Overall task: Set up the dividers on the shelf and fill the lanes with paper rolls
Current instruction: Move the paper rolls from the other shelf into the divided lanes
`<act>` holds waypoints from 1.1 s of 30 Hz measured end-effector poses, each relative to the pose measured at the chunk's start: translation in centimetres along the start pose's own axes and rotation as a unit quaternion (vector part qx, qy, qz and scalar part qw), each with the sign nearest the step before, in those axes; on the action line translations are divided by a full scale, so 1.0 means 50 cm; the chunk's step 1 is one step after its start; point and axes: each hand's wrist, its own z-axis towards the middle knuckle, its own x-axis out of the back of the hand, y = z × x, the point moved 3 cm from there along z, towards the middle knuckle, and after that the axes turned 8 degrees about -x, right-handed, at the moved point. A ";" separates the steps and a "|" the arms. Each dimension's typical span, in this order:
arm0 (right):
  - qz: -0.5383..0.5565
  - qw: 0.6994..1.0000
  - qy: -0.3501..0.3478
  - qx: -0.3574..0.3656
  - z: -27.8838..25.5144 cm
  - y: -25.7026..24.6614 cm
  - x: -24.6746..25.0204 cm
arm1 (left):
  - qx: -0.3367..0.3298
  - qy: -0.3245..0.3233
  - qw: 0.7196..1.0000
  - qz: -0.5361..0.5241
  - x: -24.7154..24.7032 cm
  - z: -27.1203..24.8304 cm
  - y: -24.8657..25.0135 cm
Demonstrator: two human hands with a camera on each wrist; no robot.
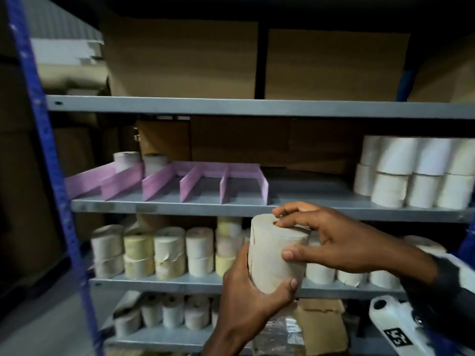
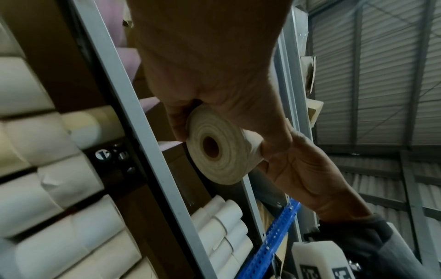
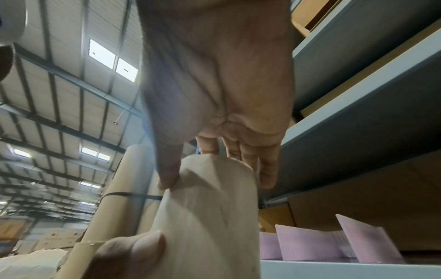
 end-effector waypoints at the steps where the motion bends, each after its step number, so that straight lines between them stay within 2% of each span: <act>1: -0.008 1.000 -0.013 0.007 0.015 -0.020 -0.012 | 0.001 0.010 1.000 0.003 0.029 -0.008 0.002; 4: -0.026 0.998 -0.043 0.025 0.059 -0.070 -0.048 | 0.016 0.032 0.999 0.004 0.106 -0.023 0.002; 11: -0.016 0.992 -0.093 0.090 0.185 -0.201 -0.139 | 0.033 0.035 0.997 0.053 0.301 -0.031 -0.039; 15: -0.020 0.987 -0.096 0.124 0.237 -0.271 -0.190 | 0.029 0.041 0.998 0.048 0.388 -0.031 -0.061; 18: -0.028 0.989 -0.080 0.122 0.279 -0.309 -0.219 | 0.026 0.045 0.996 0.070 0.445 -0.025 -0.081; 21: -0.041 0.992 -0.060 0.106 0.321 -0.334 -0.230 | 0.019 0.080 0.986 0.144 0.482 -0.014 -0.096; 28: -0.090 0.992 -0.004 0.084 0.427 -0.363 -0.238 | -0.018 0.140 0.964 0.224 0.521 0.025 -0.122; 31: -0.091 0.992 0.017 0.082 0.468 -0.360 -0.233 | -0.084 0.130 0.947 0.281 0.517 0.035 -0.141; 33: -0.115 0.990 0.034 0.074 0.499 -0.350 -0.228 | -0.118 0.090 0.940 0.308 0.509 0.045 -0.162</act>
